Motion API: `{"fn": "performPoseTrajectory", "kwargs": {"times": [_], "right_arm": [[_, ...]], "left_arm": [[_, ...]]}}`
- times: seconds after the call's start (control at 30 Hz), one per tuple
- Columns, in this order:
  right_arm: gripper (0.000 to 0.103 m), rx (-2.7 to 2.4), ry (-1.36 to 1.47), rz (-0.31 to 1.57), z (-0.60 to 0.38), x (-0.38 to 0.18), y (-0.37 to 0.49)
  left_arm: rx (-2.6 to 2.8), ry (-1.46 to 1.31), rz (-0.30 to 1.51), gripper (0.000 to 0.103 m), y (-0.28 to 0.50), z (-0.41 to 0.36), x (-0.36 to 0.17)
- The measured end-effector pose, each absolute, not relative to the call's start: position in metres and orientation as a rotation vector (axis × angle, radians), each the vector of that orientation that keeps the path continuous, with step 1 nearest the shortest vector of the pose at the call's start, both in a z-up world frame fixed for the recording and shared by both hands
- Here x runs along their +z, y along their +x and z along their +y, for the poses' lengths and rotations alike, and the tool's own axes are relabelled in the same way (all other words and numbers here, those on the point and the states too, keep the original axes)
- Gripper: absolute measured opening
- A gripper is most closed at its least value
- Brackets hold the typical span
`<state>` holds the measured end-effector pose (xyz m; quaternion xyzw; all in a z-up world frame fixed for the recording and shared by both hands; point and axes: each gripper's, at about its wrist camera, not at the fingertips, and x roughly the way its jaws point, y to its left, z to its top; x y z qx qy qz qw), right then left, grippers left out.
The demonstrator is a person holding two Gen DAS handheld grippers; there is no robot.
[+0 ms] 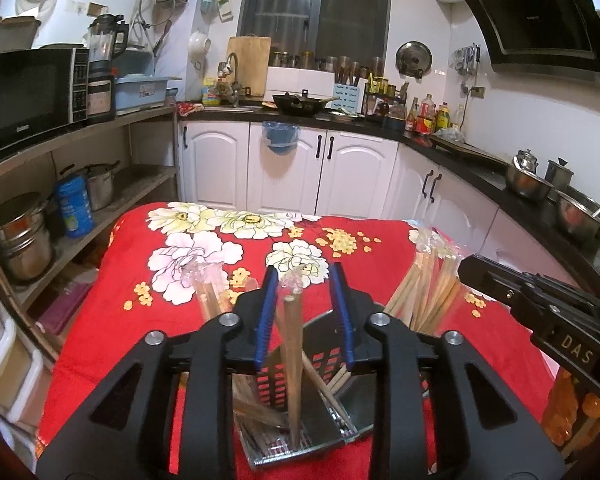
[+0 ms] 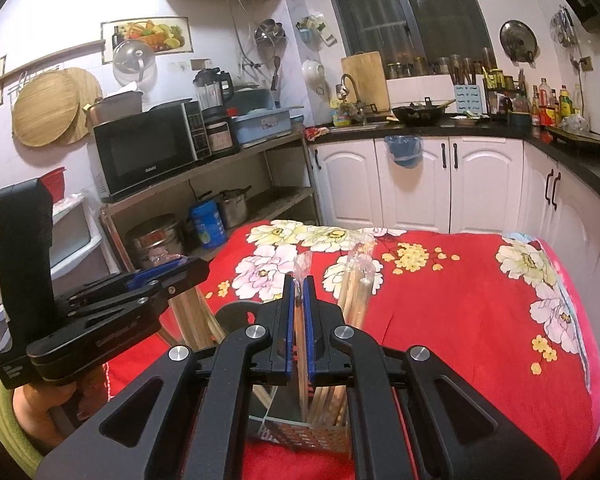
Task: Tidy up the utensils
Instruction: 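Open the left tool to release its chopstick while the right tool releases its own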
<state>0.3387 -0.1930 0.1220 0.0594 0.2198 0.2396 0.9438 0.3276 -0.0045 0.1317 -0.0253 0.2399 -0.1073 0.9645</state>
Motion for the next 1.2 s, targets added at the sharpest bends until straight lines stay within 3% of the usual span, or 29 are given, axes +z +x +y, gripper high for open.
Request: {"fn": "performPoseTrajectory", "kwargs": {"times": [0.13, 0.47, 0.97, 1.2], "right_arm": [[0.023, 0.492, 0.127, 0.454, -0.194, 0.124, 0.336], [0.032, 0.478, 0.110, 0.446, -0.196, 0.129, 0.320], [0.065, 0.462, 0.064, 0.410, -0.201, 0.129, 0.274], [0.078, 0.451, 0.029, 0.396, -0.200, 0.124, 0.245]], "left_arm": [[-0.219, -0.052, 0.484, 0.029, 0.324, -0.004, 0.133], [-0.206, -0.072, 0.485, 0.044, 0.303, 0.007, 0.136], [-0.191, -0.085, 0.461, 0.092, 0.258, 0.016, 0.139], [-0.183, -0.092, 0.473, 0.092, 0.235, 0.018, 0.129]]}}
